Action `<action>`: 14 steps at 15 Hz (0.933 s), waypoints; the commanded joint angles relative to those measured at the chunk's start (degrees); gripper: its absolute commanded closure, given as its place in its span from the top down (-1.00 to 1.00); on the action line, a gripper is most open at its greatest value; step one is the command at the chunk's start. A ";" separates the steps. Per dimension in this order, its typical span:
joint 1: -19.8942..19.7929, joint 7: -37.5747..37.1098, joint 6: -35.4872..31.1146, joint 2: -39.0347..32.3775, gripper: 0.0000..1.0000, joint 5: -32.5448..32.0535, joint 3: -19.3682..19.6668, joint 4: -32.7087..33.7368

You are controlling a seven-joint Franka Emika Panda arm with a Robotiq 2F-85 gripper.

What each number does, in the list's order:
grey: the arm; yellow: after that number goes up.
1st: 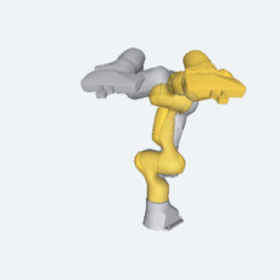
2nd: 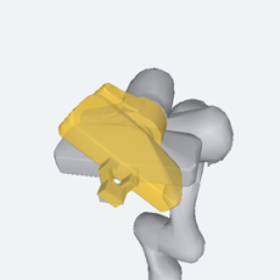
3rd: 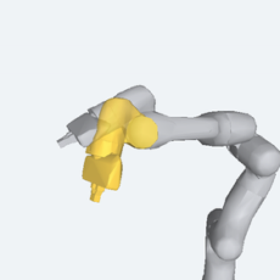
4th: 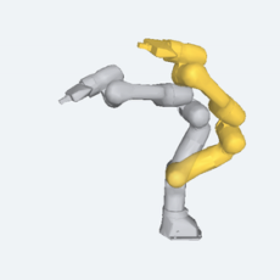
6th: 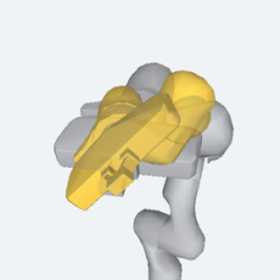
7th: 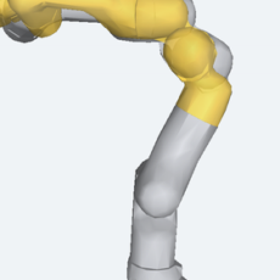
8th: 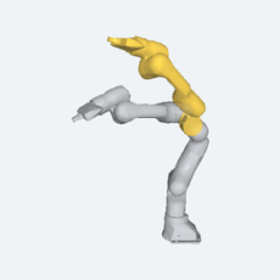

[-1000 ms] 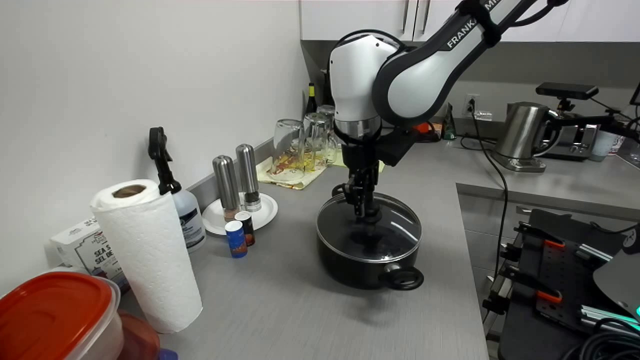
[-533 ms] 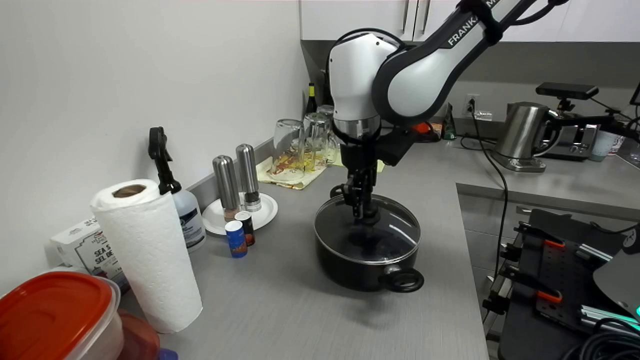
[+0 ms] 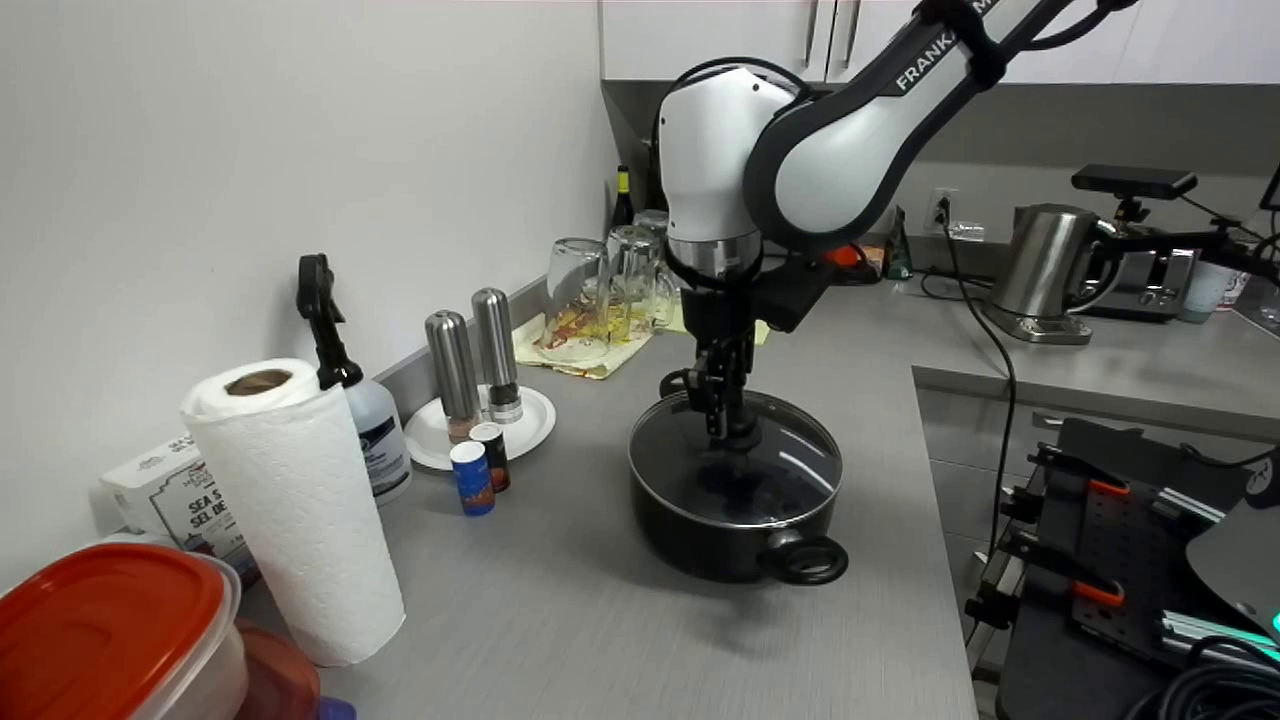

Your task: Put the lid on the black pot.

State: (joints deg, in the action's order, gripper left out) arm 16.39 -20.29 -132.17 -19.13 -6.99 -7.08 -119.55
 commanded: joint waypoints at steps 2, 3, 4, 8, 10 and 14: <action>-0.64 1.99 0.39 1.06 0.48 1.56 -0.74 -0.47; -0.68 2.00 0.41 1.05 0.50 1.61 -0.73 -0.47; -0.73 2.06 0.39 1.10 0.64 1.70 -0.75 -0.47; -0.79 2.11 0.37 1.28 1.00 1.75 -0.76 -0.36; -0.84 2.00 0.32 1.40 1.00 1.71 -0.70 -0.35; -0.37 0.32 0.18 0.68 1.00 0.26 -0.13 0.12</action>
State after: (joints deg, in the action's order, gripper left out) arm 16.07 -20.02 -132.14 -18.46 -6.76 -7.16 -119.53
